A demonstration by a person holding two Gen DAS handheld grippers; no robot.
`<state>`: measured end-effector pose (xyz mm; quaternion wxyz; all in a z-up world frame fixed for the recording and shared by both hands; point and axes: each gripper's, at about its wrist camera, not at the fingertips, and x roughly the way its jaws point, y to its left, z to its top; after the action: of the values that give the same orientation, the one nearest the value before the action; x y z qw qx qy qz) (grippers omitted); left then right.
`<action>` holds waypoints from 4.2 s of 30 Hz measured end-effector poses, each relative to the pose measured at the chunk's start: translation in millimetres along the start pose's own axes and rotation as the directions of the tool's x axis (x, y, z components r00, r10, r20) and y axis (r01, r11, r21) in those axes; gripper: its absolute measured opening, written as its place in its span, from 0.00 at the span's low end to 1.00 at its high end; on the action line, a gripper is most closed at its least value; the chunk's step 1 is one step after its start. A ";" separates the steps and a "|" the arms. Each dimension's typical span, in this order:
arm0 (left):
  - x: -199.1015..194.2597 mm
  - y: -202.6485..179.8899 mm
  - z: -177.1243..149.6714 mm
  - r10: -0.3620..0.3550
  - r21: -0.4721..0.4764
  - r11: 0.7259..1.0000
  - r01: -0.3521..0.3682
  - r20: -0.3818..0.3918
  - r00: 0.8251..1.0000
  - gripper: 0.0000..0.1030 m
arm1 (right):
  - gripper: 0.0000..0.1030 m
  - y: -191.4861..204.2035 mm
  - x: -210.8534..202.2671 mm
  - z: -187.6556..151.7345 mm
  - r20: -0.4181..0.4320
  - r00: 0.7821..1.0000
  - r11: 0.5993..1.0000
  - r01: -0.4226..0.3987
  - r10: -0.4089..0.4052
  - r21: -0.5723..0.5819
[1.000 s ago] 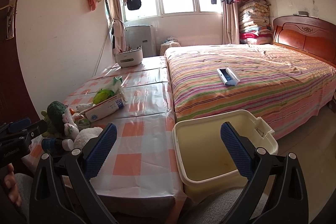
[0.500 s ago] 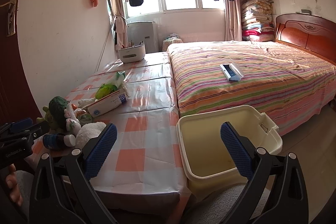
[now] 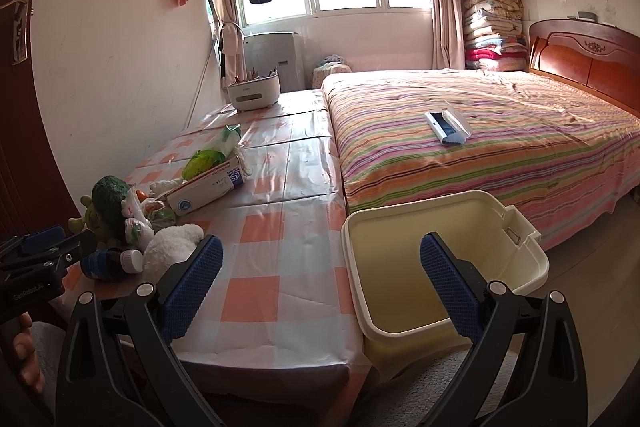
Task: Collect trash
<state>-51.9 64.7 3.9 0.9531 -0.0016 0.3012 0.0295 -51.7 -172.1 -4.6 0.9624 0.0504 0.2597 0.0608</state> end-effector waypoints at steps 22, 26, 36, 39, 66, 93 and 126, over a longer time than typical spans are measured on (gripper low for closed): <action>2.4 37.0 -8.1 -0.018 -0.093 0.995 0.017 -0.005 1.000 0.72 | 0.94 11.7 19.4 -8.1 -0.051 0.997 0.998 -0.064 0.063 -0.023; 4.7 55.1 -11.3 -0.006 -0.147 0.989 0.003 -0.020 1.000 0.72 | 0.94 24.4 27.4 -10.2 -0.068 0.992 0.992 -0.112 0.108 -0.051; 10.7 86.1 -13.6 0.001 -0.157 0.988 -0.005 -0.026 1.000 0.72 | 0.94 59.4 60.6 -6.6 -0.160 0.946 0.952 -0.296 0.282 -0.073; 8.6 85.1 -4.6 -0.053 -0.016 0.998 0.053 0.005 0.999 0.72 | 0.94 64.7 71.6 -4.2 -0.200 0.917 0.930 -0.363 0.345 -0.060; 114.6 65.8 6.4 -0.245 0.434 0.785 0.441 -0.436 0.866 0.71 | 0.94 97.6 108.6 16.2 -0.331 0.834 0.850 -0.507 0.441 -0.144; 122.9 71.4 -14.4 -0.232 0.237 0.905 0.355 -0.425 0.875 0.48 | 0.81 149.5 176.4 -15.6 -0.576 0.758 0.818 -0.519 0.305 -0.249; 117.9 42.2 -14.2 -0.208 0.189 0.944 0.270 -0.293 0.933 0.41 | 0.49 71.2 159.0 0.7 -0.391 0.864 0.903 -0.402 0.318 -0.153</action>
<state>33.9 113.0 -74.8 0.8937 0.0660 0.4266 -0.1224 78.6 -79.0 -73.4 0.8696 -0.0250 0.4072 0.2781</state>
